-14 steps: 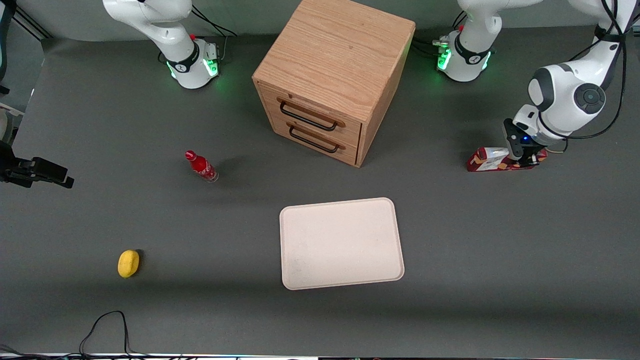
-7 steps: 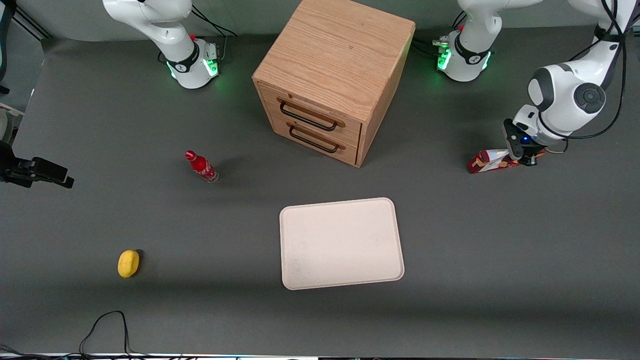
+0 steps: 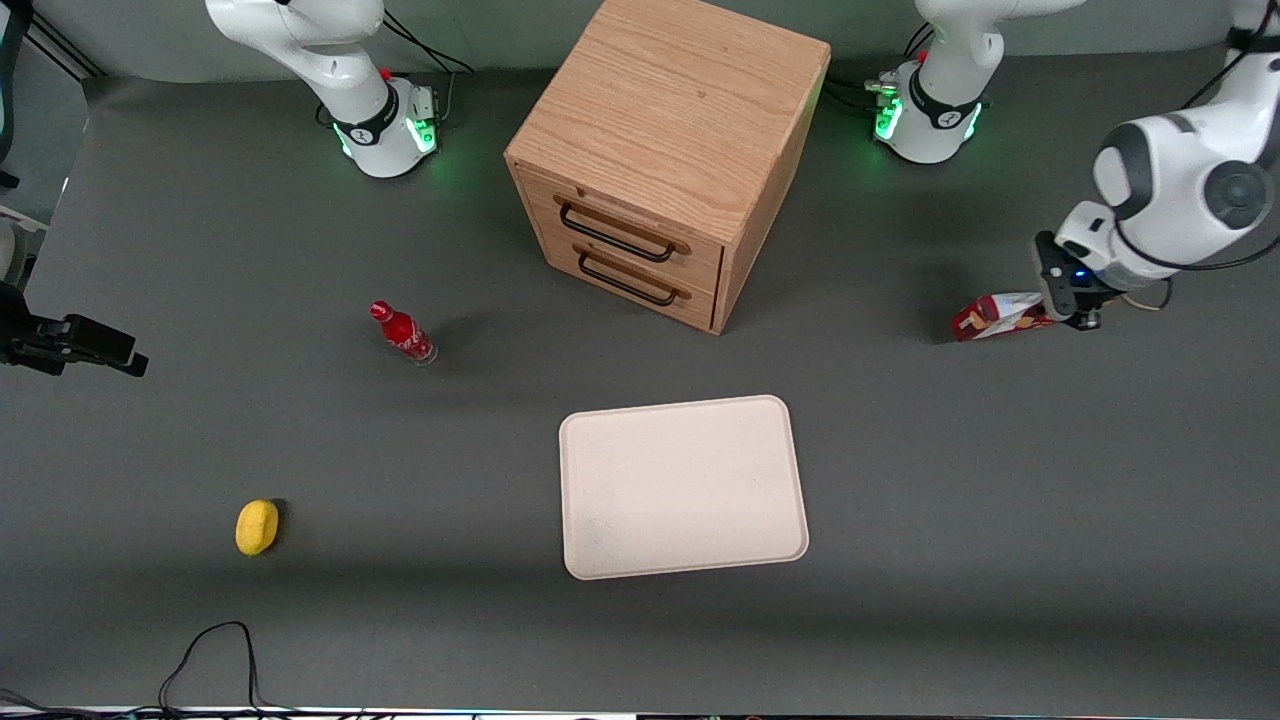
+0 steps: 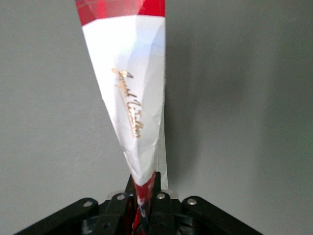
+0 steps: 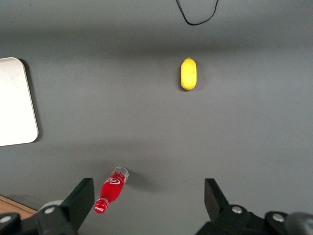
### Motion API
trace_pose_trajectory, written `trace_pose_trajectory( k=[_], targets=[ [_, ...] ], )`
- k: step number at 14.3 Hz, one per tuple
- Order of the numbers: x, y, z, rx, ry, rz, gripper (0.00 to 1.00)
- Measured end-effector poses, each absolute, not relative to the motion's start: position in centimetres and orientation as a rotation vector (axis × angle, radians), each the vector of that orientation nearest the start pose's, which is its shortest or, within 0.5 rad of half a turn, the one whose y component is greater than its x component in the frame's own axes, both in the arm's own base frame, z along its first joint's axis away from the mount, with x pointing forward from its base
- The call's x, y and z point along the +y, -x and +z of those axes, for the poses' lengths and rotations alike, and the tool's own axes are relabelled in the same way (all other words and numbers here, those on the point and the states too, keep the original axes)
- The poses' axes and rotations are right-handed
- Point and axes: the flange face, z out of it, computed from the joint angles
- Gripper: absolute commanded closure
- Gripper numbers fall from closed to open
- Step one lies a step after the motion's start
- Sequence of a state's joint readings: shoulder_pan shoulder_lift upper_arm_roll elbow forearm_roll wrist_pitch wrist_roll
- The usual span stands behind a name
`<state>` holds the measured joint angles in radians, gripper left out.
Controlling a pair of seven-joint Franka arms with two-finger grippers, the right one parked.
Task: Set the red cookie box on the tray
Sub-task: 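Lift the cookie box upright with the left gripper, then carry the held cookie box over the white tray with the left gripper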
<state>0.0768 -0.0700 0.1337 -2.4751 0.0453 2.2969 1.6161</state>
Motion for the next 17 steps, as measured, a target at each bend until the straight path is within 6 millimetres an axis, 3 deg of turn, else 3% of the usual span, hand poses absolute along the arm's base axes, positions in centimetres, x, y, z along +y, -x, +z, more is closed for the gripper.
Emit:
trace_pose_trajectory(
  k=[5, 7, 9, 13, 15, 17],
  targets=[
    [7.7, -48.8, 47.8, 2.063, 2.496, 0.221, 1.0],
    [6.4, -49.6, 52.2, 1.992, 2.527, 0.215, 1.0],
    [5.1, -50.2, 54.7, 1.925, 2.553, 0.203, 1.0],
    [2.0, -51.5, 56.5, 1.805, 2.611, 0.191, 1.0],
    [-0.7, -52.3, 57.4, 1.714, 2.659, 0.189, 1.0],
    [-4.7, -53.5, 58.5, 1.622, 2.697, 0.152, 1.0]
  ],
)
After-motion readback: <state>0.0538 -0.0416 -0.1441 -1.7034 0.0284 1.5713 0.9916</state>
